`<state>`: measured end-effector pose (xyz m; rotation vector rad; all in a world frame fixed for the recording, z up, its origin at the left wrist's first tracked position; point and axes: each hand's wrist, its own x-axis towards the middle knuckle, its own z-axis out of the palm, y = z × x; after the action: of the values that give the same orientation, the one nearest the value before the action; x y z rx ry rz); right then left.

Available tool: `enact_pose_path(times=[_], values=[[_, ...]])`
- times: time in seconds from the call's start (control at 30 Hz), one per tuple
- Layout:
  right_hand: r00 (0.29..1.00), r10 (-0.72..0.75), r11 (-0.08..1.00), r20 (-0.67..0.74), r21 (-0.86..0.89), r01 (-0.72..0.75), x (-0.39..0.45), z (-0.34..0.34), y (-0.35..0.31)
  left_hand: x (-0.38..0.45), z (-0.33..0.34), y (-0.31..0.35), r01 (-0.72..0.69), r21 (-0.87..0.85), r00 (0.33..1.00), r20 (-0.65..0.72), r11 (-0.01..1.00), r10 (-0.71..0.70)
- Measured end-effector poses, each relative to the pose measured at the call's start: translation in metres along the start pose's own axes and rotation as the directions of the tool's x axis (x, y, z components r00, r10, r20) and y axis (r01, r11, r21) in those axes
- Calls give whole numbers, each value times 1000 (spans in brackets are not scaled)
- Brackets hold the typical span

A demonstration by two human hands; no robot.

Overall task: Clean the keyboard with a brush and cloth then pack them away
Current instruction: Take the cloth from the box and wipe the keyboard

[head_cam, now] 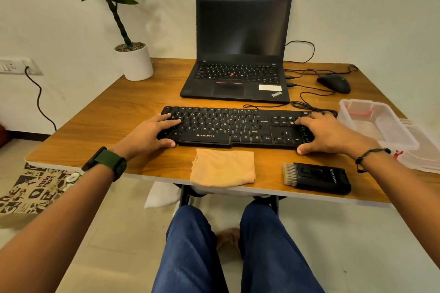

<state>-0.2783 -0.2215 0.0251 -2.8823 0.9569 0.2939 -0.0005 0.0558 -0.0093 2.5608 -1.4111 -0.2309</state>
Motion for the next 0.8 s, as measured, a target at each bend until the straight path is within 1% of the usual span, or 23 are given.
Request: enact_pose_path(times=[0.17, 0.3, 0.63, 0.8], values=[[999, -3, 1000, -39, 17, 3, 10, 2, -1, 15, -4, -2, 14, 16, 1000, 10, 1000, -14], [998, -7, 998, -68, 55, 10, 23, 2, 1, 25, -7, -3, 34, -3, 999, 20, 999, -34], [995, -11, 995, -101, 97, 21, 49, -2, 2, 40, -7, -5, 32, -41, 997, -73, 999, -35], [995, -19, 994, -93, 108, 29, 53, -2, 3, 40, -4, -8, 50, -94, 993, -103, 994, -60]])
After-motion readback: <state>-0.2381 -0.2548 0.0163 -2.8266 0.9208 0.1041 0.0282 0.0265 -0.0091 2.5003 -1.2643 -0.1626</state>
